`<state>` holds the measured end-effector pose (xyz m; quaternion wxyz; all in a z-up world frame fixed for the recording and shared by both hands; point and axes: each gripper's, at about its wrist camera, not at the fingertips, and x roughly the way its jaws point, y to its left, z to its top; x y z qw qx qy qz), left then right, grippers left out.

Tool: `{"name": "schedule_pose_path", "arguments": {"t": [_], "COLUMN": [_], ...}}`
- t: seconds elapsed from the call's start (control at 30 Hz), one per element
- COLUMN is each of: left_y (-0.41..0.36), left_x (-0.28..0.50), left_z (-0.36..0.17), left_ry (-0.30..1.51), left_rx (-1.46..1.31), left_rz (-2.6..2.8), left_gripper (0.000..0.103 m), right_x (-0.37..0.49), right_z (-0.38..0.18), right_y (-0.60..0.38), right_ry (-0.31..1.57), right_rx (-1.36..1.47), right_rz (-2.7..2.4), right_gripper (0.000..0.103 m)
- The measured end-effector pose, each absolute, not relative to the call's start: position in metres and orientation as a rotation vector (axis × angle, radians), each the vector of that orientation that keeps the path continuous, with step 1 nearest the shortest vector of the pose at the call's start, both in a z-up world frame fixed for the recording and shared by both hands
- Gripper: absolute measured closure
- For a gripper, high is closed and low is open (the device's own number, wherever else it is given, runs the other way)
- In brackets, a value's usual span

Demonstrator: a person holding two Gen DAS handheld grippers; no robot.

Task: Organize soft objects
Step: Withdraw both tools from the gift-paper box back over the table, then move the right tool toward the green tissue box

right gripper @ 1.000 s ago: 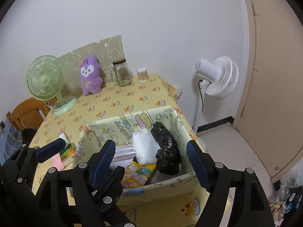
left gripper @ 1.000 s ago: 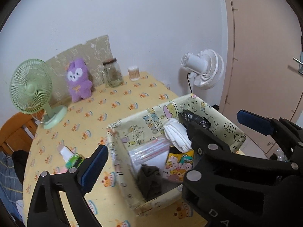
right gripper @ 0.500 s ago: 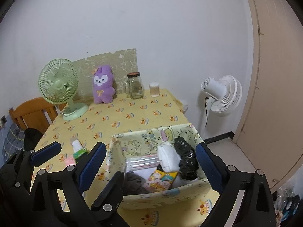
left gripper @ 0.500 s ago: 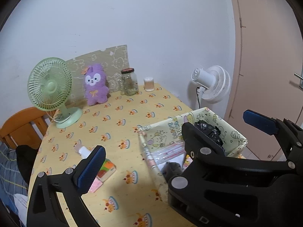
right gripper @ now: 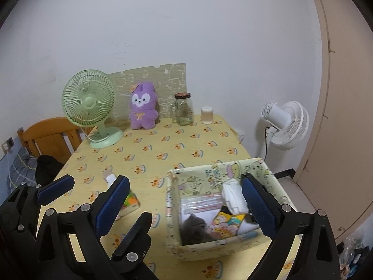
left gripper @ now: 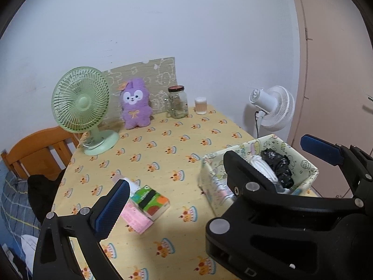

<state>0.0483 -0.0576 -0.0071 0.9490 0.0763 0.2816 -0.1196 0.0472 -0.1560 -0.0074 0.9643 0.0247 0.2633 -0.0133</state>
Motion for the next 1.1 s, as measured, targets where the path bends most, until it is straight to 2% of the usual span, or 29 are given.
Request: {"name": "schedule_pose_path", "arguments": {"t": [0.63,1.1], "left_y": [-0.006,0.028], "left_x": [0.058,0.075], "left_z": [-0.027,-0.069], "left_ry": [0.599,0.676], "left_rx": [0.132,0.078], "left_rz": [-0.168,-0.103], "left_gripper": [0.000,0.000], "right_x": [0.064,0.090], "right_z": [-0.025,-0.065], "right_y": [-0.099,-0.063], "right_ry": [0.543,0.577], "right_rx": [0.019,-0.023], "right_rz": [0.039,0.146], "right_gripper": [0.001,0.001]}}
